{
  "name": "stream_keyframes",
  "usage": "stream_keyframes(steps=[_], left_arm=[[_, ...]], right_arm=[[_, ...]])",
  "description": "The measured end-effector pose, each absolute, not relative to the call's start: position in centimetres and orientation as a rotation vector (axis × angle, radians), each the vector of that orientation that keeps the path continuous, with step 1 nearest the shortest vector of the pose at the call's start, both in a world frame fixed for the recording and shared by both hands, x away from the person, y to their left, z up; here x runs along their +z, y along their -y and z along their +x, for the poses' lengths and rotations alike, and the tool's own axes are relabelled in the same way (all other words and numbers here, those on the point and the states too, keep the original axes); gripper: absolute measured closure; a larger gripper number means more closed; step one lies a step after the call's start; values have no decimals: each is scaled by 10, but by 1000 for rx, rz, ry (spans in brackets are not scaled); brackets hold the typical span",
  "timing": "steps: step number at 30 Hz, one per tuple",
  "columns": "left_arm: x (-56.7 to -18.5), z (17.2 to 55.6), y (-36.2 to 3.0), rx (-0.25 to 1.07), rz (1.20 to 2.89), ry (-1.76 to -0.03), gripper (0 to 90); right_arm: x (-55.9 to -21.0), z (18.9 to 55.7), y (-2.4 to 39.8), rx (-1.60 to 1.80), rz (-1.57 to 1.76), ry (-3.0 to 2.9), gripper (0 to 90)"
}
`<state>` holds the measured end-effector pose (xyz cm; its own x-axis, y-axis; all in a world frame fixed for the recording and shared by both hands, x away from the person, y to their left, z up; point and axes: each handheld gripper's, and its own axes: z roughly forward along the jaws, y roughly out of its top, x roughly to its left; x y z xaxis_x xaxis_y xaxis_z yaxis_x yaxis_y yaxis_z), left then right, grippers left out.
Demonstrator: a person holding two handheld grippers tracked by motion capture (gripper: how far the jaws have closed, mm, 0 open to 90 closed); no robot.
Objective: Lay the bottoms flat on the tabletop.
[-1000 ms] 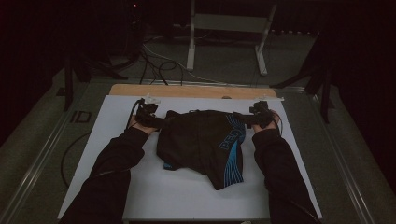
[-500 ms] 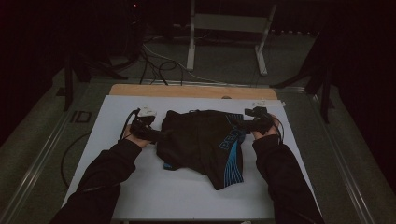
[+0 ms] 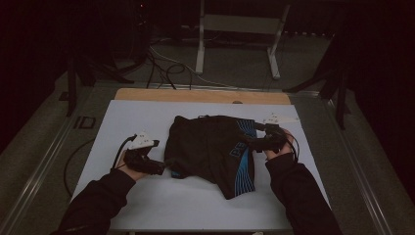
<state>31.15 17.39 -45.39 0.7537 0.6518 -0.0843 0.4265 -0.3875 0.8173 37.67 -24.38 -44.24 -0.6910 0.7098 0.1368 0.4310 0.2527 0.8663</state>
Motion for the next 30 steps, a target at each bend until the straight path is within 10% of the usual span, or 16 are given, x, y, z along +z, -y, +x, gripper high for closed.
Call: stream_keyframes(steps=[23,30], left_arm=[[-521,294,-151,304,2289,-695,505],[-506,288,-148,355,2288,-630,857]], right_arm=[[-462,340,248,1392,1036,-2305,135],[-462,340,248,1395,1037,-2309,135]])
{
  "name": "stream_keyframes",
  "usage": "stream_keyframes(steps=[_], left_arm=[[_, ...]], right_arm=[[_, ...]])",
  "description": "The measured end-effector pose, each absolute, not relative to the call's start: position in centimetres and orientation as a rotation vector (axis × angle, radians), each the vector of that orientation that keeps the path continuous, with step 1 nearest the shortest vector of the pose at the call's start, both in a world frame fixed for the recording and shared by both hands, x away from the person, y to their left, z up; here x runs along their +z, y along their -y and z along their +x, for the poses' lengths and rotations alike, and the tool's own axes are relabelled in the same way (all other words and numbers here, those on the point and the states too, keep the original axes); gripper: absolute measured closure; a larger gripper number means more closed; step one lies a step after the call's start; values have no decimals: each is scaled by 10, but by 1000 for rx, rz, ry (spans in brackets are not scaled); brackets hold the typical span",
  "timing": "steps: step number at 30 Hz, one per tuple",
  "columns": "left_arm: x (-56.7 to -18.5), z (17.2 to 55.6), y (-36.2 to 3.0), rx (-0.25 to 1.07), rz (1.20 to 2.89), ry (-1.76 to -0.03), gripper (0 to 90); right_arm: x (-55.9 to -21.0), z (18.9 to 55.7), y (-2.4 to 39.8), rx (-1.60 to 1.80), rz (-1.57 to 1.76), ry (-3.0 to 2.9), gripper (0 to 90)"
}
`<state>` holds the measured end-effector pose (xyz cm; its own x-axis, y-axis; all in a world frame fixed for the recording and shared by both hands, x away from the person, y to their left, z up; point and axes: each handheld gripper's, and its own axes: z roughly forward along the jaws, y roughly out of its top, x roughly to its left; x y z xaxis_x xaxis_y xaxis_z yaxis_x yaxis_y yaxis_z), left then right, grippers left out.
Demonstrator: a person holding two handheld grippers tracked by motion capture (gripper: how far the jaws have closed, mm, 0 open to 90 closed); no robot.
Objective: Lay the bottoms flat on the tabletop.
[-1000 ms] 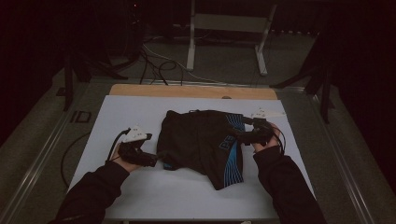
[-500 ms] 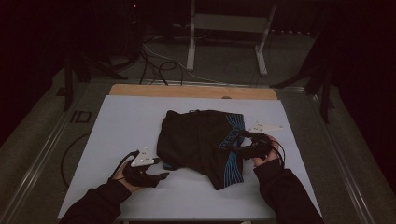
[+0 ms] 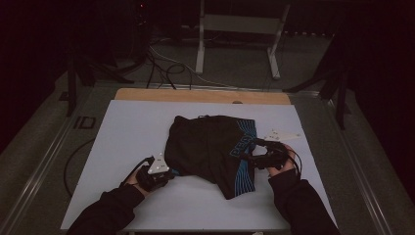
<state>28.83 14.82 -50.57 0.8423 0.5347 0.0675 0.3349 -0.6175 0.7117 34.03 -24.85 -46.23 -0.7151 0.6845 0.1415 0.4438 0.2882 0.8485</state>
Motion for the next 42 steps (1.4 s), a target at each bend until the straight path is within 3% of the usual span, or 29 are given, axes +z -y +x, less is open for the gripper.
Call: stream_keyframes(steps=[10,15,25,29,31,32,39,42], left_arm=[[-455,261,-159,414,2231,-567,865],[-438,254,-171,383,2199,-574,862],[-431,252,-205,407,2183,-649,840],[-445,257,-223,391,2121,-748,746],[-453,256,-229,397,2085,-777,529],[-455,256,-230,367,2073,-765,488],[-457,238,-199,283,2092,-588,318],[-452,228,-176,240,2108,-482,311]], right_arm=[[-456,339,252,1405,1033,-2283,135],[-453,337,255,1420,1044,-2269,135],[-451,334,258,1415,1041,-2255,135],[-451,334,258,1415,1035,-2259,135],[-452,333,257,1412,1033,-2266,135],[-452,332,256,1412,1033,-2267,135],[-449,326,246,1422,988,-2290,135],[-449,324,243,1425,980,-2295,135]])
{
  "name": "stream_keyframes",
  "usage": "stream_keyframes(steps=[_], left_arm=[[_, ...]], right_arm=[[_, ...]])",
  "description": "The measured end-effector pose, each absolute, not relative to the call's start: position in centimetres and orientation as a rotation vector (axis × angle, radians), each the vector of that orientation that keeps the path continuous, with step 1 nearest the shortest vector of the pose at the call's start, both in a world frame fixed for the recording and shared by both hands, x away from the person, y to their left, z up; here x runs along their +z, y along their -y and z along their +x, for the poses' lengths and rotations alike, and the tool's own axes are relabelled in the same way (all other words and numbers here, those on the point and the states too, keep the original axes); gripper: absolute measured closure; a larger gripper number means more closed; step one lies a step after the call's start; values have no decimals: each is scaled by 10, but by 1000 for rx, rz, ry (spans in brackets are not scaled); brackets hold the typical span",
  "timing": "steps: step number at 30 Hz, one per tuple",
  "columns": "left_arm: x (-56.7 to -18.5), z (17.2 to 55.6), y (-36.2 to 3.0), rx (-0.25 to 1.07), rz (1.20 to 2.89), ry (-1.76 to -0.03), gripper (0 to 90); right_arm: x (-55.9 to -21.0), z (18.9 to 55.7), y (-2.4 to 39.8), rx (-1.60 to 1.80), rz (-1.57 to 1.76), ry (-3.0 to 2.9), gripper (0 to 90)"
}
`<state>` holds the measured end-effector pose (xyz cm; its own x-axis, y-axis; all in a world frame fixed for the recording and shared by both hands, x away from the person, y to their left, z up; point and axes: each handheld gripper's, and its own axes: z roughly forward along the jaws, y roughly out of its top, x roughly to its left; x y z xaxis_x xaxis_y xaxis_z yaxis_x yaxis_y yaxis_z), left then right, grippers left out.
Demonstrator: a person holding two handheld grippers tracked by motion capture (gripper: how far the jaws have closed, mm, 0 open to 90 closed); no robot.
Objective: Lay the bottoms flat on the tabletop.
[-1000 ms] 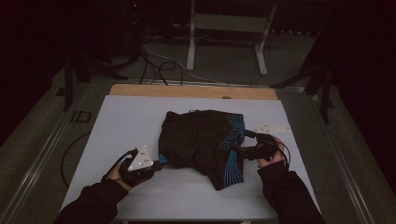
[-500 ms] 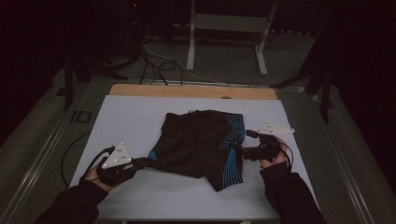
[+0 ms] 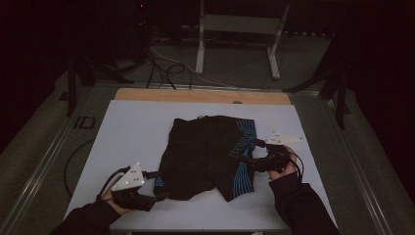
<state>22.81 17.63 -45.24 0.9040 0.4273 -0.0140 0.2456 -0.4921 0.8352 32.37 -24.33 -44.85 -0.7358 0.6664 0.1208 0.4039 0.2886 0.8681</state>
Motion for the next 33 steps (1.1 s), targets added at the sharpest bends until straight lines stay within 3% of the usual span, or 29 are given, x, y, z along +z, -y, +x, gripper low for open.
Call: stream_keyframes(steps=[4,12,23,25,27,28,29,33], left_arm=[[-455,222,-148,176,2147,-381,336],[-482,229,-111,85,2274,-296,471],[-513,257,-104,127,2425,-322,542],[-513,259,-105,129,2422,-331,581],[-513,259,-106,136,2424,-330,678],[-512,259,-106,153,2433,-317,678],[-511,259,-106,162,2442,-305,852],[-500,259,-108,142,2393,-289,873]], right_arm=[[-449,322,242,1430,978,-2301,135],[-452,320,243,1438,979,-2310,136],[-452,319,243,1446,972,-2313,136],[-451,319,243,1448,970,-2314,137],[-451,319,242,1453,968,-2315,137],[-451,318,242,1454,965,-2314,137],[-450,318,242,1452,957,-2315,137],[-448,317,240,1454,950,-2316,137]])
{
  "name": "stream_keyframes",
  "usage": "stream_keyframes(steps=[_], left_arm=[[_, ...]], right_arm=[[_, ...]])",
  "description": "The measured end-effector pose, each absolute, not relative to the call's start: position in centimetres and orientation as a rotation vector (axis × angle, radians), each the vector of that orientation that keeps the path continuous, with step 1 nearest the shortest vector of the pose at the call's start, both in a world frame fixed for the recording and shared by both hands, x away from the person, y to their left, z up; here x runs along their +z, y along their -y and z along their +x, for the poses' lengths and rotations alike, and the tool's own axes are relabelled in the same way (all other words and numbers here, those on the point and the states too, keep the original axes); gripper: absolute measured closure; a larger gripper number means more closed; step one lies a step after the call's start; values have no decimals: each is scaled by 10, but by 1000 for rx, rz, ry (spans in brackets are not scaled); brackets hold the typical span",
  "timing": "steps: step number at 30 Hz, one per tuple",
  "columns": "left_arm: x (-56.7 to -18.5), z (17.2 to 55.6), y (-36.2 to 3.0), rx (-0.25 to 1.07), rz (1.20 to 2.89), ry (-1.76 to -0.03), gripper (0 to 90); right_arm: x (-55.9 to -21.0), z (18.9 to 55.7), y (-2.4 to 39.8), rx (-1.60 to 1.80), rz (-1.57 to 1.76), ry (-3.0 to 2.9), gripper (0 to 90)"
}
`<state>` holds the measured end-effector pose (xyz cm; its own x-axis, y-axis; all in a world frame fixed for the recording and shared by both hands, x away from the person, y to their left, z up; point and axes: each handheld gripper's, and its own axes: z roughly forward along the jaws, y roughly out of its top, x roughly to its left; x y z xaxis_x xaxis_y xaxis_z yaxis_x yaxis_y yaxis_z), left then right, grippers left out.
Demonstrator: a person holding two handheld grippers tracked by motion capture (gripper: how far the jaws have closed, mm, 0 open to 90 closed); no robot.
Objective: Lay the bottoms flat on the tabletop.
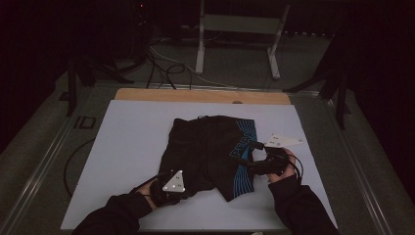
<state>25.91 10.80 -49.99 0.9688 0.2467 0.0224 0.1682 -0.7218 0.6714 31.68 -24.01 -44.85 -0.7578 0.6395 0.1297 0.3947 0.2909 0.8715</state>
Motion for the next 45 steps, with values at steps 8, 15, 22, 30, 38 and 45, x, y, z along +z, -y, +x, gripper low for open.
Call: stream_keyframes(steps=[8,15,22,30,38,45], left_arm=[[-473,286,-119,170,2238,-415,873],[-471,313,-130,205,2189,-540,872],[-495,336,-135,218,2229,-643,863],[-518,346,-136,212,2287,-701,843],[-500,331,-139,288,2241,-599,532],[-465,293,-130,315,2131,-403,500]], right_arm=[[-441,312,229,1470,901,-2325,137],[-444,313,229,1475,916,-2335,139],[-442,310,219,1483,875,-2361,138],[-445,312,226,1478,915,-2353,138],[-446,312,227,1465,914,-2353,138],[-444,312,236,1475,940,-2329,139]])
